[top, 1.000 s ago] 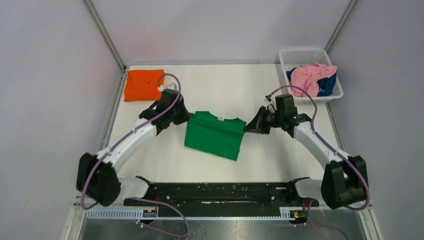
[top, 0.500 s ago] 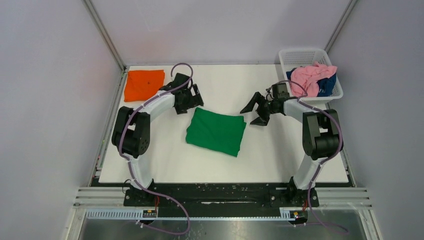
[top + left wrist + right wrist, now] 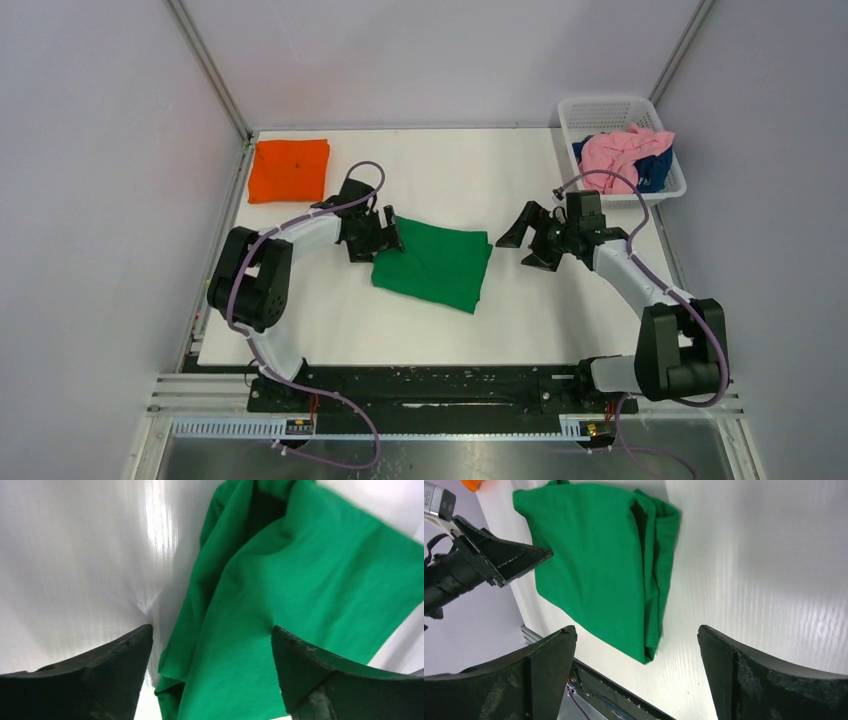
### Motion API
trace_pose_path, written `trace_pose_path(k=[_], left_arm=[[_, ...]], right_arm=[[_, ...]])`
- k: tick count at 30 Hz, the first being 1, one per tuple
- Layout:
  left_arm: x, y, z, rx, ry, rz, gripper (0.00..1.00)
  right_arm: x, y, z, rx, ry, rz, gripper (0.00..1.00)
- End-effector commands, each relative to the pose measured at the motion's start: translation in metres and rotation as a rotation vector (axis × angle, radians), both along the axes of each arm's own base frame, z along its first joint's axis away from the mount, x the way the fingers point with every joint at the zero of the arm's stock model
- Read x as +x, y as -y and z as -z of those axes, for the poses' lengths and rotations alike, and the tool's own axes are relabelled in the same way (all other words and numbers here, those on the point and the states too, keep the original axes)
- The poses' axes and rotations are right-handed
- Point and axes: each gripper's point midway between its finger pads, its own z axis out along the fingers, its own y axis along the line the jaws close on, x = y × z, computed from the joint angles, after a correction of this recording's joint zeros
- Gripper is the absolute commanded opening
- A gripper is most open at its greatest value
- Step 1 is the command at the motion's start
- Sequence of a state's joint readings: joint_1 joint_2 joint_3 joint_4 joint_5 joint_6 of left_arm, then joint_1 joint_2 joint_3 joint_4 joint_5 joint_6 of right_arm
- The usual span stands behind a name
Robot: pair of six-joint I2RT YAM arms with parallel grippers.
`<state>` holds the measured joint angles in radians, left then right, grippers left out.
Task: Fold and stack the t-shirts
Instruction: Put the neatly folded tshirt into the corner of the board with the left arm
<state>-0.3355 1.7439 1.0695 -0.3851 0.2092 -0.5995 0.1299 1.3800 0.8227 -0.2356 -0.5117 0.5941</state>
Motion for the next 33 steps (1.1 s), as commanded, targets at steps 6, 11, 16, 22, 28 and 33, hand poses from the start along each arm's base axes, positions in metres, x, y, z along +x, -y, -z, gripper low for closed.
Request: trace_pose_path(k=[6, 11, 16, 22, 28, 33], left_arm=[[-0.015, 0.032, 0.032, 0.016, -0.048, 0.114, 0.41], [0.015, -0.007, 0.033, 0.372, 0.008, -0.037, 0.00], [0.066, -0.059, -0.015, 0.731, 0.165, -0.153, 0.00], [0.131, -0.105, -0.084, 0.999, 0.329, -0.176, 0.00], [0.182, -0.142, -0.141, 1.077, 0.457, -0.190, 0.00], [0.210, -0.184, -0.179, 1.219, 0.508, -0.214, 0.00]], right_arm=[[-0.026, 0.009, -0.014, -0.050, 0.087, -0.018, 0.99], [-0.029, 0.020, -0.026, -0.106, 0.161, 0.013, 0.99], [-0.025, 0.043, -0.031, -0.219, 0.263, 0.083, 0.99], [-0.019, 0.055, -0.040, -0.268, 0.349, 0.135, 1.00], [-0.012, 0.066, -0.043, -0.311, 0.415, 0.188, 1.00], [-0.009, 0.076, -0.040, -0.358, 0.414, 0.218, 0.99]])
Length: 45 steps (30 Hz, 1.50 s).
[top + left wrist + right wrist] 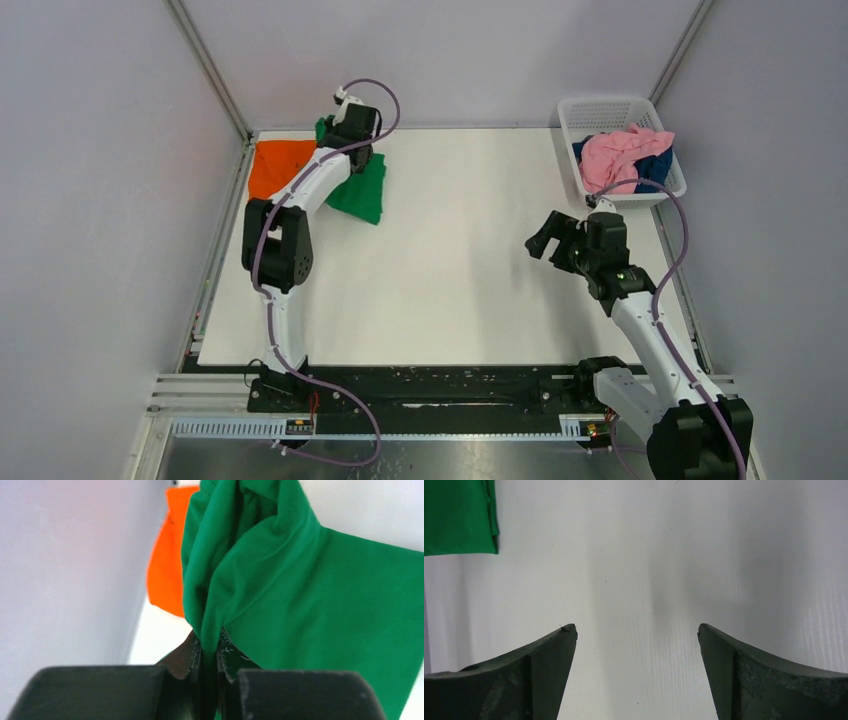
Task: Fold and stack the t-shirts
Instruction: Put the neatly folded tshirt into the corner of the board with the left arm
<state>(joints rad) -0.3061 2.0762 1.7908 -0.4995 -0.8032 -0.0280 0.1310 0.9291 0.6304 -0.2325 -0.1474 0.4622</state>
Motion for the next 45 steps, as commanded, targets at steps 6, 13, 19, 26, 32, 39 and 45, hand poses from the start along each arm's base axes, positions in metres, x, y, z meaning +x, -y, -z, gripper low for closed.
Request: trace_pose_path(k=[6, 13, 19, 26, 32, 39, 45], left_arm=[[0.050, -0.068, -0.087, 0.195, 0.150, -0.042, 0.00], [0.058, -0.082, -0.117, 0.208, 0.227, -0.058, 0.00], [0.059, -0.092, -0.132, 0.168, 0.260, -0.050, 0.00], [0.062, -0.114, -0.087, 0.101, 0.229, -0.106, 0.00], [0.068, -0.153, -0.054, 0.100, 0.221, -0.183, 0.04], [0.056, -0.199, -0.027, 0.149, 0.249, -0.402, 0.97], [0.043, -0.158, -0.051, -0.172, 0.386, -0.356, 0.99]], right_arm=[[0.013, 0.012, -0.004, -0.064, 0.042, 0.045, 1.00], [0.015, 0.005, 0.000, -0.039, 0.020, 0.022, 0.99], [0.015, 0.004, 0.001, -0.030, 0.013, 0.023, 1.00], [0.013, 0.005, 0.002, -0.035, 0.012, 0.022, 1.00], [0.014, 0.005, 0.003, -0.039, 0.008, 0.021, 1.00], [0.013, 0.009, 0.004, -0.053, -0.006, 0.036, 1.00], [0.011, 0.012, 0.003, -0.058, 0.002, 0.055, 1.00]])
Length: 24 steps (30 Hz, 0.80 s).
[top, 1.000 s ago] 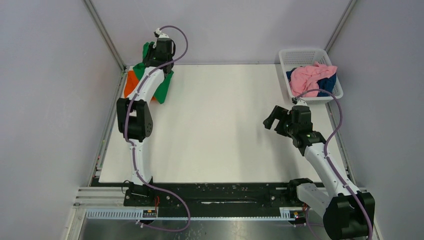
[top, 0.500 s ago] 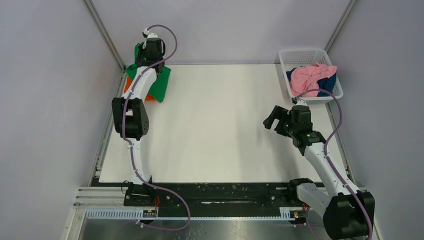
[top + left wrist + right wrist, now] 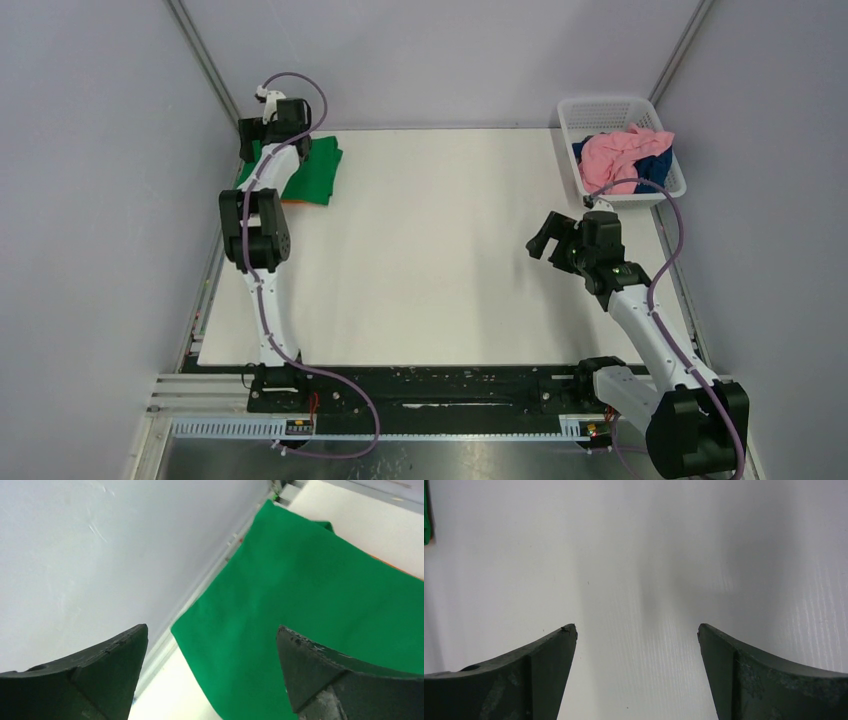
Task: Fold and stack the t-shirts
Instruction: Put the neatly folded tshirt into the corner of the board with the left arm, then reset both arms
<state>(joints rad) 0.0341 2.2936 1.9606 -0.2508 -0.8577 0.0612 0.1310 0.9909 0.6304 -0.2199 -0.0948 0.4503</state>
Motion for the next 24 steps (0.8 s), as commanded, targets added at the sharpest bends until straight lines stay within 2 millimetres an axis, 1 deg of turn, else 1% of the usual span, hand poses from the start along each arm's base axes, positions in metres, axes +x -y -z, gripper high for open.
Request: trace_pose_path(k=[1, 2, 3, 4, 5, 6, 7, 9, 10, 11, 12, 13, 16, 17, 19, 20, 22, 24], left_arm=[[-0.012, 0.039, -0.075, -0.247, 0.319, 0.026, 0.99], [-0.017, 0.049, -0.085, -0.312, 0.358, 0.050, 0.99], [-0.023, 0.062, -0.099, -0.388, 0.400, 0.100, 0.99], [-0.029, 0.074, -0.110, -0.443, 0.431, 0.135, 0.99], [-0.037, 0.081, -0.116, -0.480, 0.450, 0.151, 0.99], [-0.048, 0.094, -0.126, -0.511, 0.473, 0.171, 0.99], [-0.060, 0.106, -0.129, -0.542, 0.483, 0.189, 0.99], [-0.081, 0.138, -0.129, -0.634, 0.463, 0.304, 0.99], [-0.094, 0.154, -0.124, -0.692, 0.447, 0.362, 0.99], [-0.111, 0.168, -0.104, -0.747, 0.410, 0.406, 0.99], [-0.126, 0.182, -0.097, -0.794, 0.407, 0.469, 0.99], [-0.142, 0.194, -0.084, -0.837, 0.399, 0.517, 0.99], [-0.190, 0.230, -0.058, -0.942, 0.383, 0.654, 0.99], [-0.205, 0.245, -0.056, -0.974, 0.378, 0.721, 0.99], [-0.232, 0.269, -0.042, -1.012, 0.332, 0.809, 0.99], [-0.244, 0.278, -0.035, -1.012, 0.308, 0.839, 0.99], [-0.264, 0.288, -0.025, -1.001, 0.273, 0.863, 0.99], [-0.280, 0.291, -0.018, -0.979, 0.253, 0.877, 0.99]], right_arm=[[0.005, 0.004, -0.013, -0.017, 0.046, 0.022, 0.99], [0.004, 0.005, -0.014, -0.023, 0.048, 0.023, 0.99], [0.003, 0.007, -0.014, -0.029, 0.052, 0.027, 0.99], [0.002, 0.010, -0.013, -0.038, 0.055, 0.039, 1.00], [0.002, 0.014, -0.012, -0.049, 0.059, 0.058, 0.99], [0.001, 0.017, -0.013, -0.057, 0.067, 0.078, 0.99], [0.001, 0.022, -0.012, -0.069, 0.074, 0.102, 0.99], [0.001, 0.023, -0.015, -0.059, 0.092, 0.104, 0.99], [0.000, 0.021, -0.015, -0.051, 0.095, 0.093, 0.99], [-0.001, 0.021, -0.016, -0.053, 0.106, 0.087, 0.99], [-0.001, 0.023, -0.016, -0.059, 0.117, 0.085, 0.99], [-0.002, 0.025, -0.016, -0.067, 0.129, 0.095, 0.99], [-0.003, 0.030, -0.010, -0.079, 0.156, 0.117, 0.99], [-0.001, 0.030, -0.011, -0.072, 0.180, 0.120, 0.99], [-0.001, 0.032, -0.012, -0.074, 0.208, 0.129, 0.99], [-0.002, 0.034, -0.012, -0.082, 0.218, 0.140, 1.00], [-0.005, 0.039, -0.010, -0.094, 0.233, 0.159, 0.99], [-0.009, 0.040, -0.010, -0.092, 0.249, 0.163, 1.00]])
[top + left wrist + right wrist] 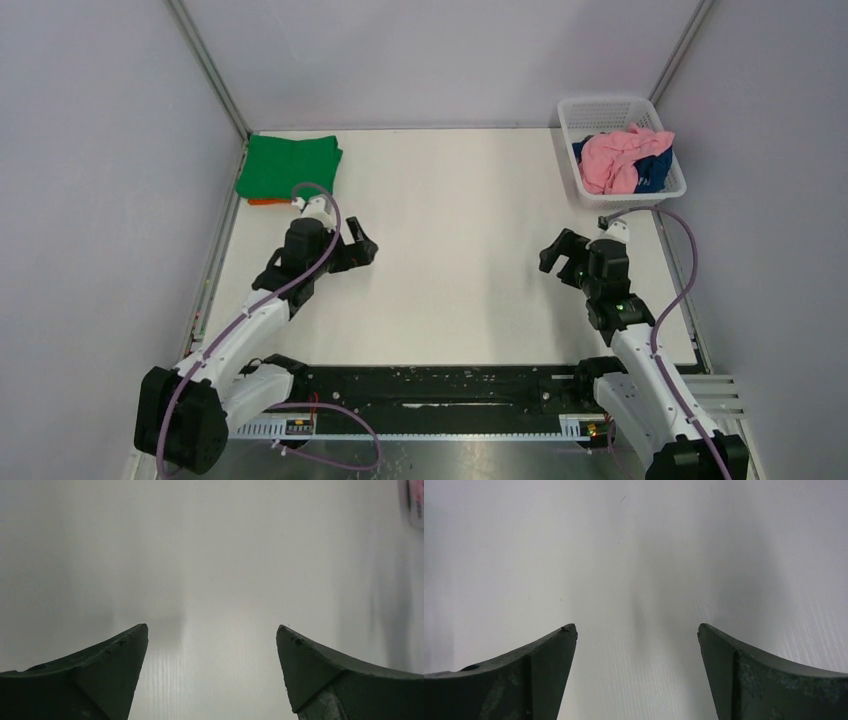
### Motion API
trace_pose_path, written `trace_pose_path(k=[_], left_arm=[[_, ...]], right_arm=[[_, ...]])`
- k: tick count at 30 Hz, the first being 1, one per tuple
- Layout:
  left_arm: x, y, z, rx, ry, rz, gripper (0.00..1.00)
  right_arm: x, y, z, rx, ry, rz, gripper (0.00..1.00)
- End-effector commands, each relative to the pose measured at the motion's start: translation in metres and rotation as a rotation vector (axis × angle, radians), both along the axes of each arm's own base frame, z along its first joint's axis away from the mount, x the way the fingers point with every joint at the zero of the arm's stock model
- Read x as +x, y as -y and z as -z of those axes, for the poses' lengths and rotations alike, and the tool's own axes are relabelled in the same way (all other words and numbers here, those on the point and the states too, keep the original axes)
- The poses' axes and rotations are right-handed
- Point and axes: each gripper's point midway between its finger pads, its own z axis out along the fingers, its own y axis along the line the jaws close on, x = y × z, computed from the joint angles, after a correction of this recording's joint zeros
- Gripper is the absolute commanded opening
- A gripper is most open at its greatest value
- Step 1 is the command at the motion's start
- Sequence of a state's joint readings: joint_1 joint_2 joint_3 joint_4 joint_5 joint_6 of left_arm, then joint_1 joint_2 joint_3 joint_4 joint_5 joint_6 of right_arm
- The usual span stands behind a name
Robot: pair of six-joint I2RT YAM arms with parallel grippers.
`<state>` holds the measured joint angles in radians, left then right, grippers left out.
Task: Fold and stack the t-shirts
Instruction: Reset both arms
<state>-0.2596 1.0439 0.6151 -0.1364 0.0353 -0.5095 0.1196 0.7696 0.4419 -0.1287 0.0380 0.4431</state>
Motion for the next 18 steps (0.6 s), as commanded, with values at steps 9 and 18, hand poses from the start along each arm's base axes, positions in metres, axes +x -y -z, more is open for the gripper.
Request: trace_pose_path(k=[9, 18], left_arm=[[-0.025, 0.009, -0.048, -0.043, 0.248, 0.030, 0.99], [-0.026, -0.002, -0.049, -0.028, 0.252, -0.026, 0.99]], right_arm=[[-0.003, 0.022, -0.006, -0.040, 0.199, 0.096, 1.00], [-0.003, 0.022, -0.005, -0.038, 0.201, 0.100, 1.00]])
